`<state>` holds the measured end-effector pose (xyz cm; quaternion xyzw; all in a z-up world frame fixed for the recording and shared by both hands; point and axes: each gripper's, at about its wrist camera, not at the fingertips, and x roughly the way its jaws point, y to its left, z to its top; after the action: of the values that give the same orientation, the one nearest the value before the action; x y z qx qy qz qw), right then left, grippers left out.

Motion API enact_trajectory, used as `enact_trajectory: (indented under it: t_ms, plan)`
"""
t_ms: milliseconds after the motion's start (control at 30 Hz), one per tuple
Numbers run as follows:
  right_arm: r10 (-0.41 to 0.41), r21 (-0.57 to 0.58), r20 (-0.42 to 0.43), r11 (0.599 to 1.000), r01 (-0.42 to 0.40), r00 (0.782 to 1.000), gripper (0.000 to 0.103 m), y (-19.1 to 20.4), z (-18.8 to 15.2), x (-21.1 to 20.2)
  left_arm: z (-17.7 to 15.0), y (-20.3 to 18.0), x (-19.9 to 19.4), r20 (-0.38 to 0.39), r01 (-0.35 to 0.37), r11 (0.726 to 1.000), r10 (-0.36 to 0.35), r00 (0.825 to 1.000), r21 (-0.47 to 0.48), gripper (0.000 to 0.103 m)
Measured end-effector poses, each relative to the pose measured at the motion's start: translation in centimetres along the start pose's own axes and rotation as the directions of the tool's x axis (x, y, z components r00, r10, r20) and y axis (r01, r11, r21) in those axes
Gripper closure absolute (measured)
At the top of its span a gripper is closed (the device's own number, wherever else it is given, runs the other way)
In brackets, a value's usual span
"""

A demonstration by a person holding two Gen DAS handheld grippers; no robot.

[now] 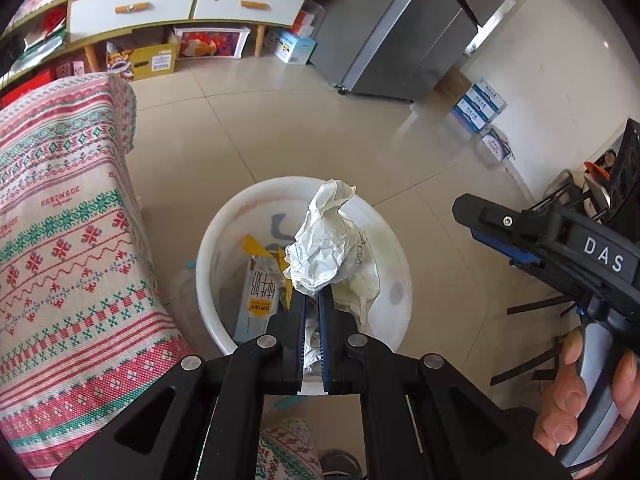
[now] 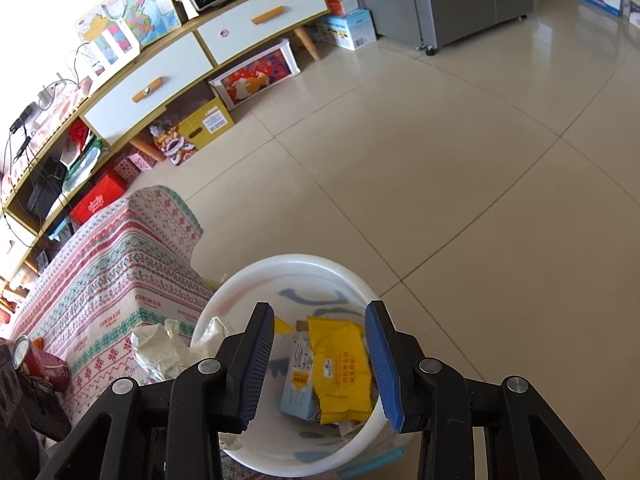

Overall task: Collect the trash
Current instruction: 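Open the left tool to drop the crumpled silver paper into the bucket, then grasp the yellow sponge with the left tool while the right tool grasps the orange peel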

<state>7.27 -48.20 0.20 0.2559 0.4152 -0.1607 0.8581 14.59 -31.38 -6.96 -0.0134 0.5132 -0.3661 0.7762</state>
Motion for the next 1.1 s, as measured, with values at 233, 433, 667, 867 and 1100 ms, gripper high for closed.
enact_trajectory:
  t_ms: [233,433,667,867,1100]
  plan:
    - [0.014,0.048,0.045,0.999,-0.017,0.999,0.06,-0.4,0.4,-0.6,0.5,-1.7,2.0,-0.017,0.01,1.0,-0.01,1.0,0.005,0.097]
    - [0.021,0.053,0.048,0.998,-0.024,0.999,0.06,-0.5,0.6,-0.5,1.5,-2.0,4.7,-0.035,-0.007,1.0,0.007,0.999,0.006,0.062]
    - [0.02,0.062,0.07,0.998,-0.024,0.997,0.056,-0.7,0.7,-0.9,1.5,-0.6,1.3,-0.005,0.007,1.0,-0.008,1.0,-0.028,0.058]
    - [0.077,0.002,0.095,0.997,-0.077,0.992,0.053,1.2,0.5,-1.3,0.7,0.8,-4.5,0.031,-0.026,0.999,0.027,0.999,-0.029,0.058]
    - [0.251,-0.138,0.028,0.96,-0.245,0.968,0.042,5.0,-0.7,-1.7,-0.8,4.5,-13.6,0.109,-0.097,0.995,0.1,0.989,-0.033,0.058]
